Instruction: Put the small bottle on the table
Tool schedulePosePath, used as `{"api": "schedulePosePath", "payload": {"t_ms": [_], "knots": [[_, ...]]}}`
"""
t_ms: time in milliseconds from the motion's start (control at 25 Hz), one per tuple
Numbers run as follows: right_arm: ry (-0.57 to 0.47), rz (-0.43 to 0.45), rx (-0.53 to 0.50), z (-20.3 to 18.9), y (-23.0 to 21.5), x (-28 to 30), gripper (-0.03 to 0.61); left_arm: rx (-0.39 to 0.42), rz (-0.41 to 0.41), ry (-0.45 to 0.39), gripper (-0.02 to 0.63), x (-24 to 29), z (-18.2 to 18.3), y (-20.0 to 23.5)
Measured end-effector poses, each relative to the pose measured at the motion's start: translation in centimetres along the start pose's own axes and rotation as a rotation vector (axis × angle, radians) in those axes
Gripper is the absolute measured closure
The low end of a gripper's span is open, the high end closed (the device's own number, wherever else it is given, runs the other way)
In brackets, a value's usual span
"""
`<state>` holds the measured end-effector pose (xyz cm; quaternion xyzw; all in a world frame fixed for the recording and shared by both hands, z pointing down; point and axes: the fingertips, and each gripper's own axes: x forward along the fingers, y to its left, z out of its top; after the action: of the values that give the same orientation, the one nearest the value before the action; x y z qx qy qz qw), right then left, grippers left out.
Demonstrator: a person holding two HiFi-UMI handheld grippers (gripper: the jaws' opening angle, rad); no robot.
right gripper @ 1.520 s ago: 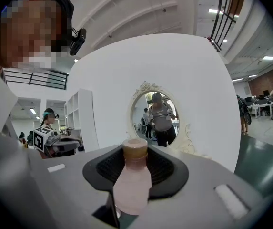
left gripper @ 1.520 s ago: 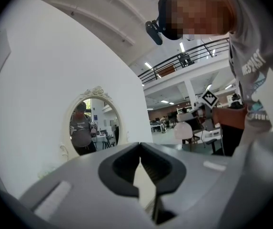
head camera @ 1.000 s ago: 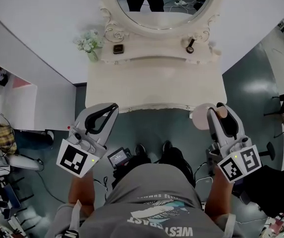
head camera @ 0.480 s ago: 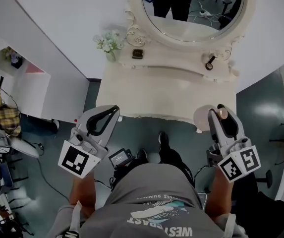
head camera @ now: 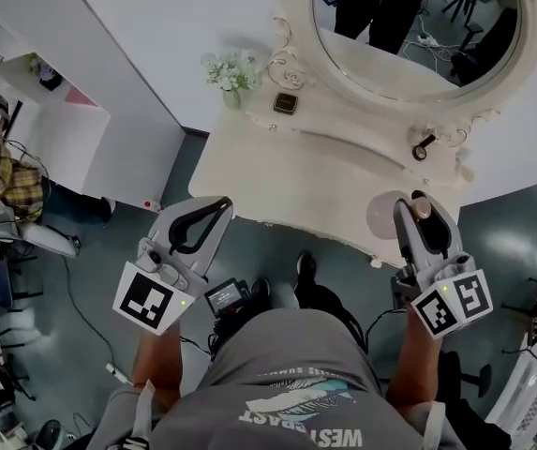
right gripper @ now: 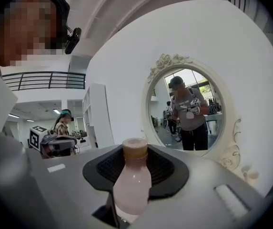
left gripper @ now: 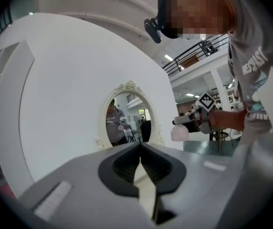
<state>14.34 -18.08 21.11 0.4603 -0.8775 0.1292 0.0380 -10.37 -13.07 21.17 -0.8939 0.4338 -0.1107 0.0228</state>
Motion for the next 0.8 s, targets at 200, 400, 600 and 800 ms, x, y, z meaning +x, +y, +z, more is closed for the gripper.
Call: {"api": "schedulePosePath", "payload": {"t_ms": [200,400,600,800], "knots": [[0.022,0.061,-0.007,-0.4,-1.2,3.9,0.436,-0.018,0.042,0.034,0.611,1.0,-0.9,1.0],[0.055,0.113,-0.011,-1.7,-2.0,8.0,0.436,-0.043,0.088,0.065,0.611,1.4,-2.4,2.2],[0.090,0.158,-0.021,-3.6,-2.5,11.9,0.436,-0.062,0.123,0.099,0.611,1.8,-4.3,3.1],[0.121,0.204,-0.034,-5.9,-2.4,15.4,0.436,-0.080,0.151,0.130,0.611,1.9,-6.1,3.7]]}}
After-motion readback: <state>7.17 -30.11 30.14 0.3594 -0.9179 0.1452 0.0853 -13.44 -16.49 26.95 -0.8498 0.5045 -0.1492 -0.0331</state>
